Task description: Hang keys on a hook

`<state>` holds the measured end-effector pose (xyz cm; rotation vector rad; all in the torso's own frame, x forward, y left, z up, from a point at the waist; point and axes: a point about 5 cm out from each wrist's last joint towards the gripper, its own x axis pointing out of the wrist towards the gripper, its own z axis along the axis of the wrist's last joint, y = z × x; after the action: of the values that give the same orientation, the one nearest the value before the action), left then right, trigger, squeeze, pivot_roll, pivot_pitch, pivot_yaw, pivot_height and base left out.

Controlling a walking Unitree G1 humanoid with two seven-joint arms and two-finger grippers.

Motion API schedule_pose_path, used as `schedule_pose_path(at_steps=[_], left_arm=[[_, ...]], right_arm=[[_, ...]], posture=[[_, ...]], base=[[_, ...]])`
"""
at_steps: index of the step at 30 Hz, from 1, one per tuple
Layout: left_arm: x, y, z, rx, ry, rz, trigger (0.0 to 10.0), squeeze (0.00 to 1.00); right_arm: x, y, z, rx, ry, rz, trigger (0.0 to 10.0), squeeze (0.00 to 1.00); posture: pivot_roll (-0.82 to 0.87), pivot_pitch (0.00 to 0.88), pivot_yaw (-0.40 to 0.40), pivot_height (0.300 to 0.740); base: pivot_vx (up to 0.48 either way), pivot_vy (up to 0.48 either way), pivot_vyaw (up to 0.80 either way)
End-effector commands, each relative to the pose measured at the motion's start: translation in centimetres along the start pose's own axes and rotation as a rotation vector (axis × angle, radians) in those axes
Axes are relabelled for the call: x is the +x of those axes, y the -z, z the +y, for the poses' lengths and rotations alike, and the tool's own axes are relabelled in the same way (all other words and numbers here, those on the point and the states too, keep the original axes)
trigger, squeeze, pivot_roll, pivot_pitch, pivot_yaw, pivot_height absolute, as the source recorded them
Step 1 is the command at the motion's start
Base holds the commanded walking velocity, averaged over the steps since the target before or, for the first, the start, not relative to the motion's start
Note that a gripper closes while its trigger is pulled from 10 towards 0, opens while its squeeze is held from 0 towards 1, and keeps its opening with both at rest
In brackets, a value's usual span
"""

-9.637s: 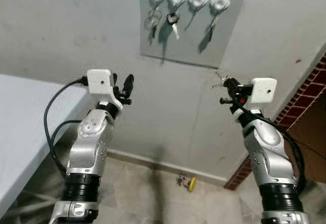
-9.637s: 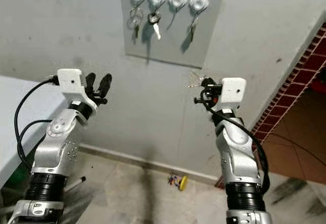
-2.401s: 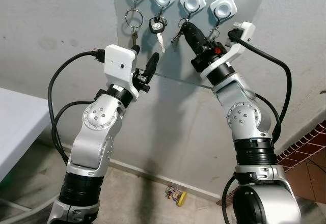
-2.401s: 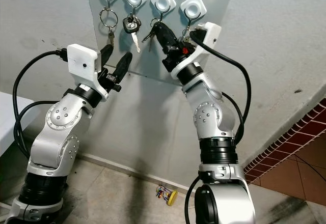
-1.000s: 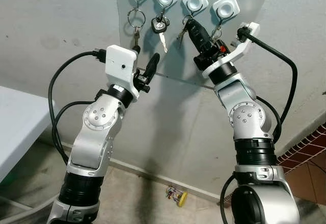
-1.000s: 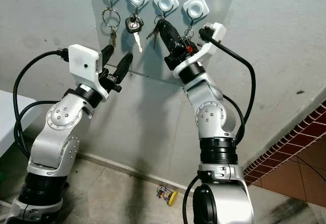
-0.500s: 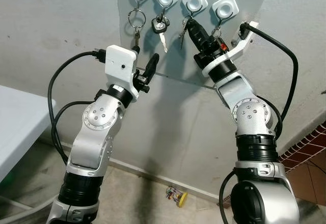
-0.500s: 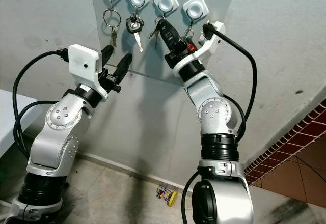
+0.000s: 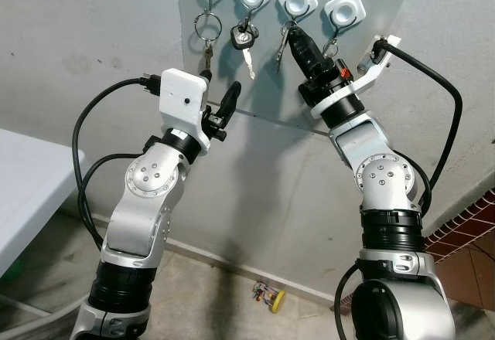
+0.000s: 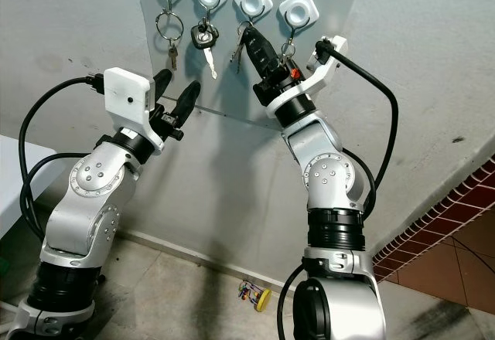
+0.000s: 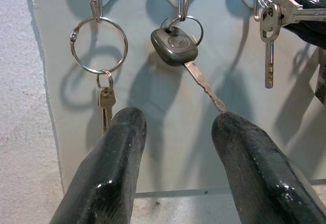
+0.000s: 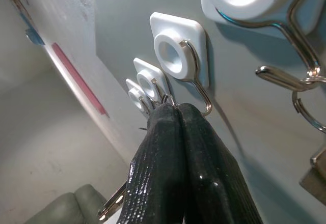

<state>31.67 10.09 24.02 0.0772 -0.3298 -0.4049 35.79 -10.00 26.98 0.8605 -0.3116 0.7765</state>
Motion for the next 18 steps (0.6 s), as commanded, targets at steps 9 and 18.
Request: schedule_pose_path(at_steps=[9, 18], left_arm=[[0.02, -0.82, -0.15, 0.014, 0.012, -0.026, 10.0, 0.00], [-0.05, -0.88, -0.14, 0.014, 0.009, -0.027, 10.0, 0.00]], right_arm=[[0.02, -0.93, 0.06, 0.033, 0.014, -0.026, 10.0, 0.00], [0.21, -0.84, -0.15, 0.067, 0.060, 0.000, 10.0, 0.00]], posture=[[0.04, 0.093, -0.072, 0.740], [0.04, 0.099, -0.074, 0.740]], base=[[0.000, 0.000, 0.00], [0.000, 0.000, 0.00]])
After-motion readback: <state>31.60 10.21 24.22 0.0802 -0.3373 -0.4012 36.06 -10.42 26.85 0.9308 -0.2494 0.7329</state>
